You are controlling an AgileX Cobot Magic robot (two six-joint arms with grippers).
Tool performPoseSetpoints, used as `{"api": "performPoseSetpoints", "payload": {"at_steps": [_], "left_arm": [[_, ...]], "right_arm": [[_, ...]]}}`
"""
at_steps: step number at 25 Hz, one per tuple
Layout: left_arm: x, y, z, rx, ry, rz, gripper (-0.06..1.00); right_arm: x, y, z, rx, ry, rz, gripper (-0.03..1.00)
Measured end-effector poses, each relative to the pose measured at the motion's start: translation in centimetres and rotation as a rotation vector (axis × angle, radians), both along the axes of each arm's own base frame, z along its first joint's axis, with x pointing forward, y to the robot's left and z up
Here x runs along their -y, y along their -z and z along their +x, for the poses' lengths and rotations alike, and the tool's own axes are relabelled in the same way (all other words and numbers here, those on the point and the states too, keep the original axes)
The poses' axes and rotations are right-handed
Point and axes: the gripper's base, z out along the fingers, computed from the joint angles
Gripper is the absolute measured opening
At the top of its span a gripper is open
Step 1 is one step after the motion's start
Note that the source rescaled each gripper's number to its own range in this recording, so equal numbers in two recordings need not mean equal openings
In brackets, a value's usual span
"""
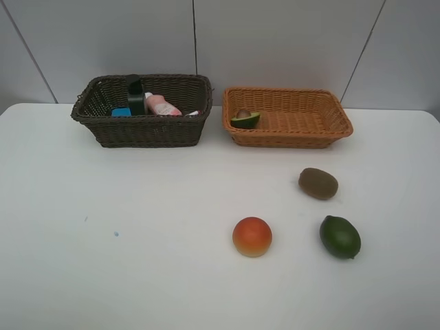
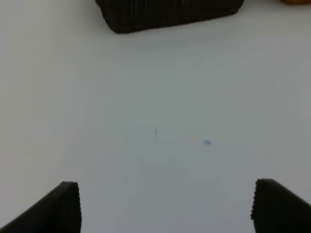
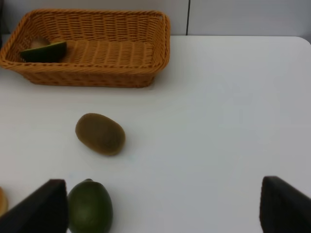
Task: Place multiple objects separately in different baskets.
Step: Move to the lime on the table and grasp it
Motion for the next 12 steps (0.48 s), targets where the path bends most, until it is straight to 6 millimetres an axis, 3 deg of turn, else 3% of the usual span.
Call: {"api": "performPoseSetpoints", "payload": {"at_steps": [12], "left_arm": [[0.04,0.15,-0.03,0.028,0.017,-0.017,0.87]], "right_arm": [[0.00,0.00,0.00,0.000,0.000,0.000,1.00]]}}
